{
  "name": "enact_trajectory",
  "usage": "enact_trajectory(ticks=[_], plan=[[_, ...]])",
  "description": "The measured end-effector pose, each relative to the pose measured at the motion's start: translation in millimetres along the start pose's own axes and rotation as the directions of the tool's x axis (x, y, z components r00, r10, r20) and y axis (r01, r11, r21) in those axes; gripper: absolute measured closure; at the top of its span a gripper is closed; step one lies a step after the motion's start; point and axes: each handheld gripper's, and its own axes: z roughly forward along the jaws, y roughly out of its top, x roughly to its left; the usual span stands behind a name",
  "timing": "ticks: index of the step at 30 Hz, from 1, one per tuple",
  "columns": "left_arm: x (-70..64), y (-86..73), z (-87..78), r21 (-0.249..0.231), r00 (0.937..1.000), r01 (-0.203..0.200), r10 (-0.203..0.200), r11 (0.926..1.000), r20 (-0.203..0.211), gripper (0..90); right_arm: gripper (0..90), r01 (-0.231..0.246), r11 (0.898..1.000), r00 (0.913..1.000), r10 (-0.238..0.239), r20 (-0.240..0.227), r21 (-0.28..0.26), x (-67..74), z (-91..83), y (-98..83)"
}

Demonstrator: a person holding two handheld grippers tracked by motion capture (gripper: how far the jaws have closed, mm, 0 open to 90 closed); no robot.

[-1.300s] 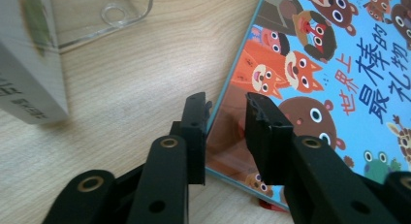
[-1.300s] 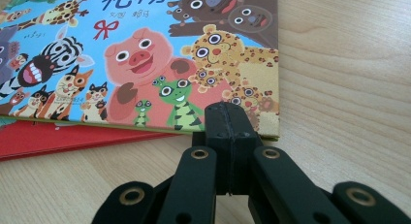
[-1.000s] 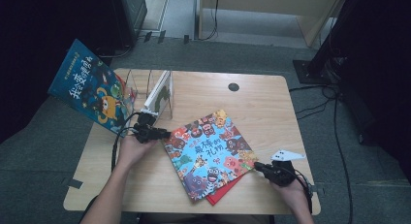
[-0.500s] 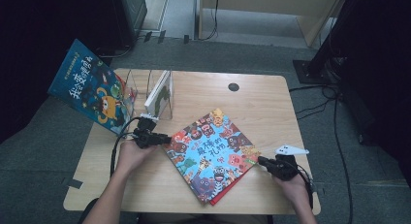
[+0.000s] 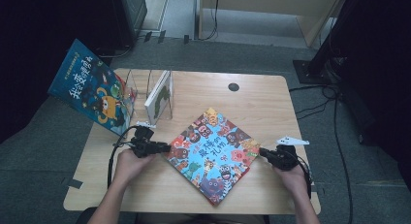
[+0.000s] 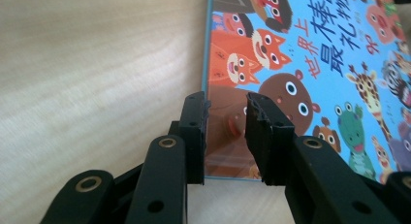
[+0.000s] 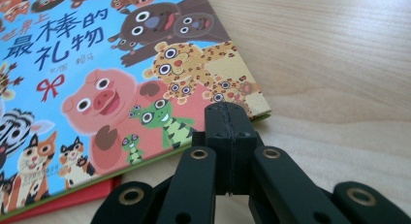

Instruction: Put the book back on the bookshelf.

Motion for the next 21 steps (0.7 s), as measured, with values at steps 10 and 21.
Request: enact_trajectory(ticks=[10, 21], plan=[[-6.8, -11.8, -5.2, 0.008, 1.0, 0.007, -0.007, 0.9999, 0.002, 65.6, 90.0, -0.017, 1.0, 0.9999, 0.017, -0.001, -0.009, -6.6, 12.6, 12.5], [1.9, -9.9, -3.8, -0.03, 0.9986, 0.031, -0.033, 0.9991, -0.042, 45.4, 90.0, 0.012, 1.0, 0.9999, -0.012, 0.002, -0.019, -6.8, 29.4, 23.6]])
